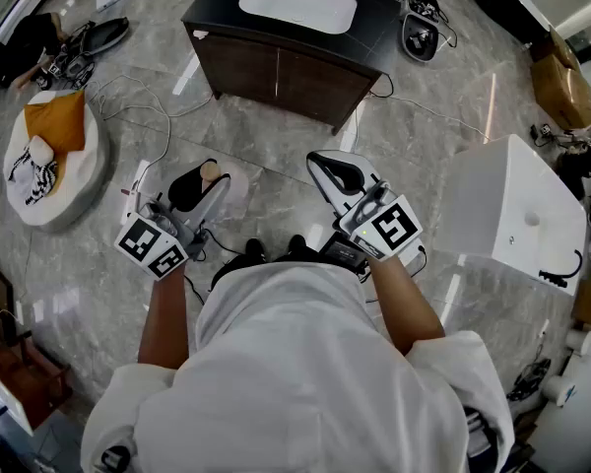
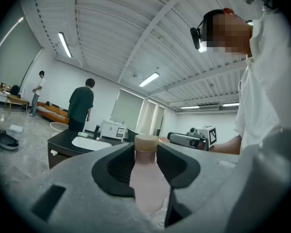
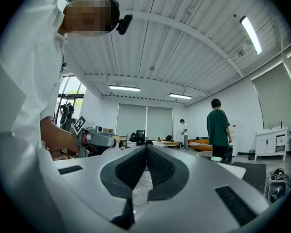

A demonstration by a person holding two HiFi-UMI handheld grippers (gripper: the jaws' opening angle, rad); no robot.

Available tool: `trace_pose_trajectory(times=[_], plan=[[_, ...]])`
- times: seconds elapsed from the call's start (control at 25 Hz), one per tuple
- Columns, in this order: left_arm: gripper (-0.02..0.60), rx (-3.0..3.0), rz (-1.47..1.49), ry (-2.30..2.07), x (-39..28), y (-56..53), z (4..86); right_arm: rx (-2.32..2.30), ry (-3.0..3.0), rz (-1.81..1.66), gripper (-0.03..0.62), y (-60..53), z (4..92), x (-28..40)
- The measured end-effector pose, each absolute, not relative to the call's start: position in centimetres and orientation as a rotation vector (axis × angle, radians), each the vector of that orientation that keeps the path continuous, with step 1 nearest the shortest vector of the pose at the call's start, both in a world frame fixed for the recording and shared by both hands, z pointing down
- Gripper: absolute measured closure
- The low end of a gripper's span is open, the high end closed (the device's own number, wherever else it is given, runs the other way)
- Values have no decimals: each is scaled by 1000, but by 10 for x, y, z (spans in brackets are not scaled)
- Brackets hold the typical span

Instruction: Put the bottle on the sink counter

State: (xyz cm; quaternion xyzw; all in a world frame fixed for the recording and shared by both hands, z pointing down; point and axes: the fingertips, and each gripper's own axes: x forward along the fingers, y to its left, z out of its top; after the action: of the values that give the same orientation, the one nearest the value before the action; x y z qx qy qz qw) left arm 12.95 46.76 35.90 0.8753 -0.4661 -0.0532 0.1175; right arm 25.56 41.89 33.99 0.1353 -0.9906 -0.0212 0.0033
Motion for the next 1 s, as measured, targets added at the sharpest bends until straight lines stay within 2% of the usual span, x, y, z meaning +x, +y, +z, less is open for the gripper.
trace_pose_trajectory(times=[1.0], plan=[[433, 2598, -231, -1288, 100, 497, 369, 622, -3106, -10, 580, 448, 349, 256]])
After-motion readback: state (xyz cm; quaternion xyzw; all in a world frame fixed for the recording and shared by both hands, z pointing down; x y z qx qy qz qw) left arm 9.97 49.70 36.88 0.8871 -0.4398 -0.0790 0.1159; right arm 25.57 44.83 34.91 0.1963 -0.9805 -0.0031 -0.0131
